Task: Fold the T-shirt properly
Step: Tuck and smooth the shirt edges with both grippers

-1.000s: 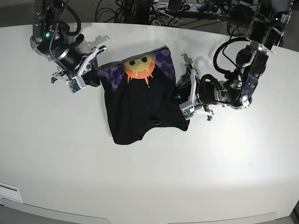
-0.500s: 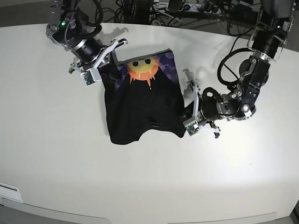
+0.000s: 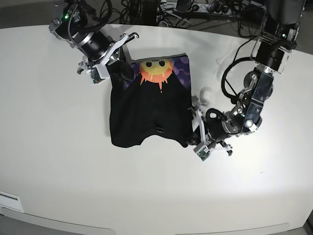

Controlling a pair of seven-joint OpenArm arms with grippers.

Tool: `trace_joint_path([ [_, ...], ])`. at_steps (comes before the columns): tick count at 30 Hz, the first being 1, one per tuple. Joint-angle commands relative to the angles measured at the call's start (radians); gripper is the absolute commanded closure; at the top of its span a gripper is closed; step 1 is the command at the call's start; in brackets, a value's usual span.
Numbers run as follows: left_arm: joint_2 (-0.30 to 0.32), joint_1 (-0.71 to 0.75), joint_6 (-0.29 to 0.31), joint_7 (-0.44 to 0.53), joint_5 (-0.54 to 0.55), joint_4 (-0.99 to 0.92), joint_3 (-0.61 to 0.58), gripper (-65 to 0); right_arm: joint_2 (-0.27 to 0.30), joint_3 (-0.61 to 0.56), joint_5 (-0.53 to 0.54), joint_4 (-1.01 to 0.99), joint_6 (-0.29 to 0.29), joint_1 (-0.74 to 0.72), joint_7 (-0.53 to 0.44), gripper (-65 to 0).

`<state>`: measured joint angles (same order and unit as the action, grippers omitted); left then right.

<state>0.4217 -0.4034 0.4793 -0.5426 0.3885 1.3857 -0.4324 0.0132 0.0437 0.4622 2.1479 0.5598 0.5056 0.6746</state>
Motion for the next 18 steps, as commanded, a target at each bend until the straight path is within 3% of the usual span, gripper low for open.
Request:
trace_joint_path([
  [1,0.005,-0.056,-0.002,0.026,0.029,0.018,0.007,0.0,-0.002,0.002,0.019,0.039,-0.005,-0.002,-0.026,0.0],
  [5,0.005,-0.133,-0.002,-0.027,0.075,0.018,0.007,0.0,-0.002,0.002,-0.007,0.099,-0.017,-0.002,-0.026,0.0],
  [8,0.005,-0.175,-0.002,-0.220,0.198,0.031,0.008,0.0,0.002,0.002,-0.018,0.134,-0.020,-0.002,-0.027,0.0],
  [10,0.013,-0.180,0.006,-0.347,0.364,0.048,0.008,0.0,0.010,0.002,0.007,0.141,0.008,-0.008,-0.040,0.0],
  [12,0.020,-0.163,0.080,-0.441,0.570,0.061,0.008,0.0,0.024,-0.005,0.023,0.140,0.042,-0.027,-0.044,0.0],
  [15,0.018,-0.107,0.215,-0.555,0.805,0.069,0.008,0.0,0.043,-0.027,-0.005,0.136,0.026,-0.058,-0.035,0.0],
  [18,0.003,-0.036,0.219,-0.579,0.842,0.069,0.008,0.0,0.057,-0.039,-0.018,0.093,0.022,-0.060,-0.035,0.0],
])
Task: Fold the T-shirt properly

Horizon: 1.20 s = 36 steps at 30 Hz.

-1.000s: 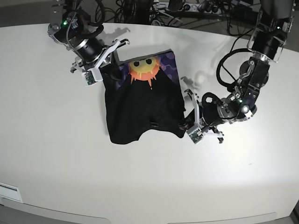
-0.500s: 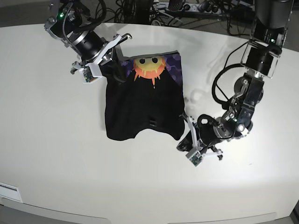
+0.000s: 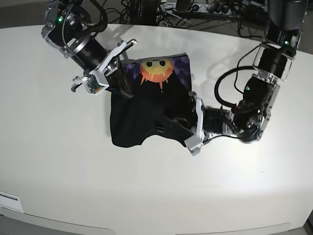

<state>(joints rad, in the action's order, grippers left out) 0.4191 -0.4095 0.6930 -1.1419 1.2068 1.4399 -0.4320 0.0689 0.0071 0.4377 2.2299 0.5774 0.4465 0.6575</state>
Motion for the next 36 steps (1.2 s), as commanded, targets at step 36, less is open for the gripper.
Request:
trace_joint_path([
  [36,0.032,-0.047,-0.012,0.174,-0.245,0.129,0.010,0.0,0.007,0.005,-0.134,0.114,-0.124,0.011,-0.017,0.0],
])
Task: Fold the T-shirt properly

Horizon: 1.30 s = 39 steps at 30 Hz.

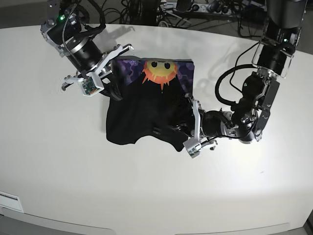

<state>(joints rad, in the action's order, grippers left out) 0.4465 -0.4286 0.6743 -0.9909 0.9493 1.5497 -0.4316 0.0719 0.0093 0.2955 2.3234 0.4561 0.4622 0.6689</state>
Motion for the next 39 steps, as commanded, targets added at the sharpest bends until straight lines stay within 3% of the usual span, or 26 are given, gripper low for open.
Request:
trace_joint_path([
  [1,0.019,-0.025,0.006,-0.002,0.067,0.050,0.010,0.0,0.010,0.011,0.010,0.033,-0.013,0.008,-0.028,0.0],
  [5,0.077,0.032,0.023,-0.083,0.182,0.201,0.050,0.0,0.021,0.081,0.019,0.033,-0.058,0.080,-0.028,0.0],
  [9,0.140,0.164,0.022,-0.091,0.232,0.358,0.146,0.0,0.023,0.182,0.049,0.033,-0.114,0.169,-0.010,0.0],
  [17,0.208,0.517,-0.017,-0.117,0.238,0.566,0.396,0.0,0.023,0.357,0.186,0.033,-0.062,0.356,0.048,0.0],
  [22,0.207,0.768,-0.020,-0.117,0.238,0.636,0.537,0.0,0.023,0.423,0.272,0.033,-0.025,0.484,0.055,0.0],
  [27,0.194,1.011,-0.019,-0.117,0.228,0.671,0.610,0.0,0.023,0.422,0.282,0.033,-0.007,0.579,0.094,0.0],
  [32,0.124,1.196,-0.016,-0.098,0.041,0.629,0.610,0.0,0.023,0.413,0.281,0.033,0.017,0.632,0.096,0.0],
  [36,0.061,1.284,-0.017,-0.043,-0.042,0.526,0.610,0.0,0.023,0.362,0.278,-0.159,0.036,0.622,0.084,0.0],
  [39,0.018,1.294,-0.016,0.011,-0.081,0.386,0.610,0.0,0.023,0.301,0.219,-0.345,0.039,0.581,0.053,0.0],
])
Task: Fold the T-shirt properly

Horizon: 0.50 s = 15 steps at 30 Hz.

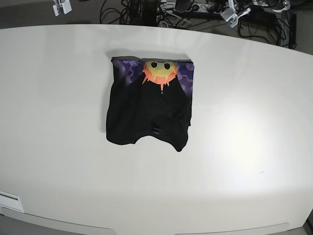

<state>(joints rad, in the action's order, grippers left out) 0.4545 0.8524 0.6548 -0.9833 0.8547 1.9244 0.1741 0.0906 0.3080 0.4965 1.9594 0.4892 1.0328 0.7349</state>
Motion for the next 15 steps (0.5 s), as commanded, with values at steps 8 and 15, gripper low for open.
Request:
trace_joint_path([
  [8,-0.064,-0.157,0.003,0.253,-0.158,-0.546,0.003,0.0,0.048,-0.167,-0.173,-0.488,-0.022,-0.216,-0.188,0.0],
  [15,-0.075,-0.406,-0.019,0.674,-0.500,-1.109,-0.073,0.0,0.062,-0.283,-0.341,-0.912,-0.022,-0.420,-0.431,0.0],
])
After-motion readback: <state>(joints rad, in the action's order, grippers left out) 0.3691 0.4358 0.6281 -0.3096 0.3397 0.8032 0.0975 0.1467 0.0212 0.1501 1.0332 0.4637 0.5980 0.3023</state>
